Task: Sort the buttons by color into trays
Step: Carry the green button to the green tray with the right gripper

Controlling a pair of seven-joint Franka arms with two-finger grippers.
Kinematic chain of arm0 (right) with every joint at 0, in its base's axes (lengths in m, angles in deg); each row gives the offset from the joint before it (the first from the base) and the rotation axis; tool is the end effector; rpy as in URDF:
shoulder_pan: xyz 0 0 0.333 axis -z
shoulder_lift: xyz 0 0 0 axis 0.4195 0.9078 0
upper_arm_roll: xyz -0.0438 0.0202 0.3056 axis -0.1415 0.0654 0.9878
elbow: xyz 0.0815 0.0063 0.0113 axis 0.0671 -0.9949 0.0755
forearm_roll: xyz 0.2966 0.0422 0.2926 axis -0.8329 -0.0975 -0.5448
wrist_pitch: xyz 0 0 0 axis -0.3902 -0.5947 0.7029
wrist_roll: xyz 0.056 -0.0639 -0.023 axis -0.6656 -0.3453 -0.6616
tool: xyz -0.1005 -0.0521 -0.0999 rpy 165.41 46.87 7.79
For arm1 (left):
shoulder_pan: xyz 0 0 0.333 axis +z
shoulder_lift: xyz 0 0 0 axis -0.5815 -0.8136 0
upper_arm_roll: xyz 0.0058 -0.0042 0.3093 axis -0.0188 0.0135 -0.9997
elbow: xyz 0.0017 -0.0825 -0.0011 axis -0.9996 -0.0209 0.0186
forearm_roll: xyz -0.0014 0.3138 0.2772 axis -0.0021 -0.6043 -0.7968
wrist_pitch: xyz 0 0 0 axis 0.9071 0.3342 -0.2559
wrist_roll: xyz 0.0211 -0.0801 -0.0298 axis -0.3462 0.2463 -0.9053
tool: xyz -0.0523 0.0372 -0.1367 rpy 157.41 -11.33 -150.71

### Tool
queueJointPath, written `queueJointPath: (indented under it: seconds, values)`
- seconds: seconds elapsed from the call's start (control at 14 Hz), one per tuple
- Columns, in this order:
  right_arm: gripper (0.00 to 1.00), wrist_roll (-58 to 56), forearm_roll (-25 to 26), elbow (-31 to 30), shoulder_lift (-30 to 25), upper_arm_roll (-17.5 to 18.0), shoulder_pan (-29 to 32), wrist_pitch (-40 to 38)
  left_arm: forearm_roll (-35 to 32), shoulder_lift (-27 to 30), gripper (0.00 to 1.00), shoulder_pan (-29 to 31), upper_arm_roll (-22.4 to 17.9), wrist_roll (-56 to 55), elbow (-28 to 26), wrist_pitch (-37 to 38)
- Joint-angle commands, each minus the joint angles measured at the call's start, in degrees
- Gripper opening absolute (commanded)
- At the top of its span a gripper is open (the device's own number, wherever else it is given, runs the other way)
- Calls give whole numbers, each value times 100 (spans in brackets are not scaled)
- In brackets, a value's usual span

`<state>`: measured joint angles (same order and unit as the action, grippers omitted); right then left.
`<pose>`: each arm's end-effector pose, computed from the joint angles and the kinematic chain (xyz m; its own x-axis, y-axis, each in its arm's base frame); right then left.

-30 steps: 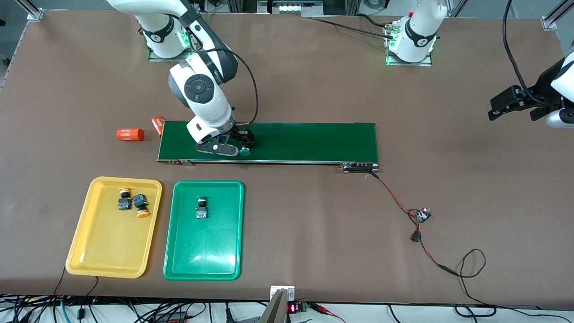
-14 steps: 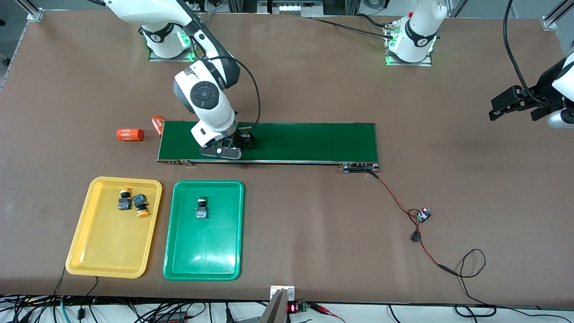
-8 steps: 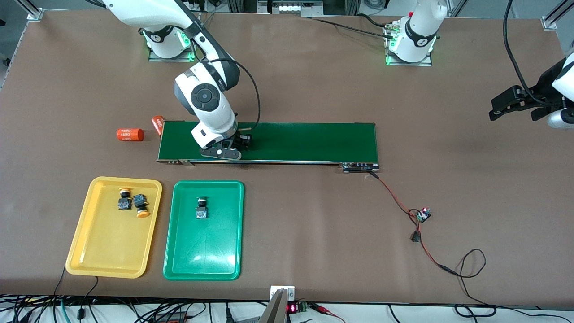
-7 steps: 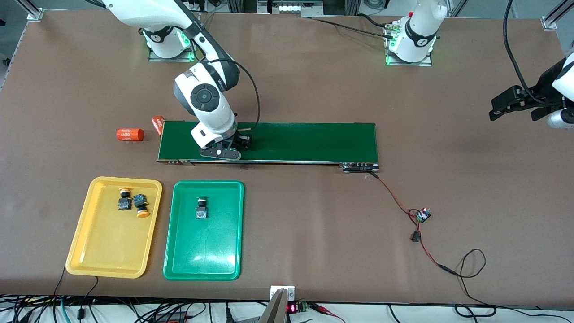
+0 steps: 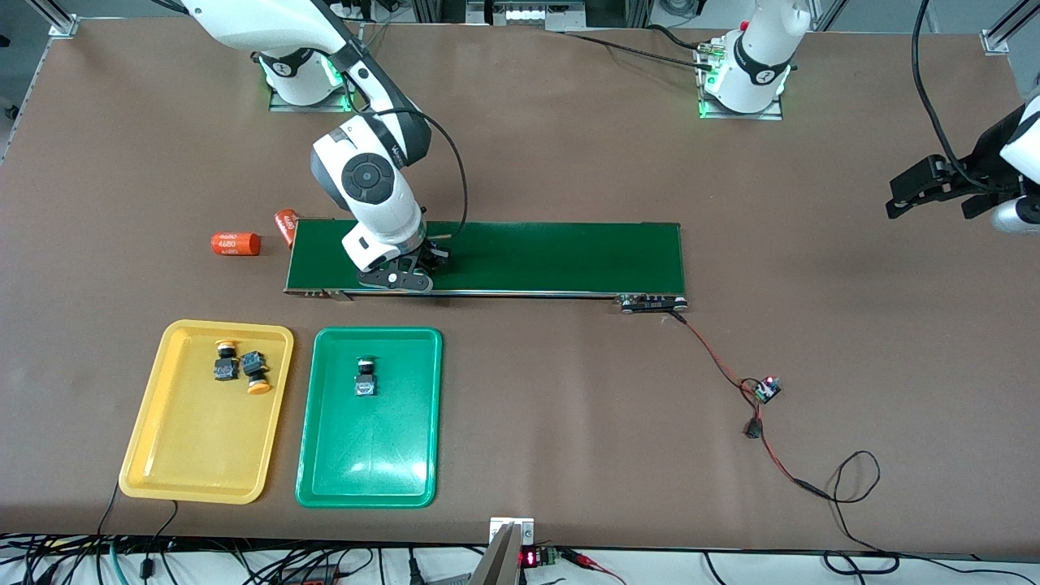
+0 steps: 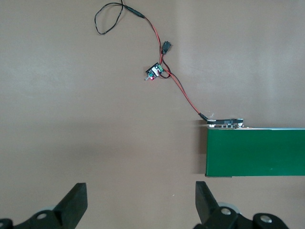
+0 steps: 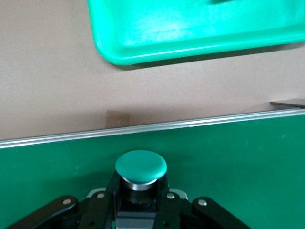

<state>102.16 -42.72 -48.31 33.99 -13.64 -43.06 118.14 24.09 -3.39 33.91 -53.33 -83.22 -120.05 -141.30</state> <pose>0.5259 0.3434 0.1841 0.9926 -0.1213 -0.0064 -0.1213 -0.9926 0.0009 0.5993 -0.0187 0.5881 0.9998 0.0190 -0.0100 0.0192 -0.9997 0.0134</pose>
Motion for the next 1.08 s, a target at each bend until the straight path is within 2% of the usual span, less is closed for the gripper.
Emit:
queueJointPath:
  seconds: [0.0,0.29,0.5,0.79,1.0]
  values:
    - [27,-125,50,143,-32,-11,33,-56,8,-3,100,24,-10,140,88,41]
    - [27,-195,24,380,-357,-47,68,-581,8,-3,100,24,-10,140,88,41]
    - [27,-1018,42,705,-533,-186,217,-908,8,-11,100,24,-10,140,88,41]
    - [27,-2126,59,1031,-472,-388,446,-839,8,-11,100,24,-10,140,88,41]
    - [27,-2349,77,1049,-332,-512,473,-313,8,-11,100,24,-10,140,88,41]
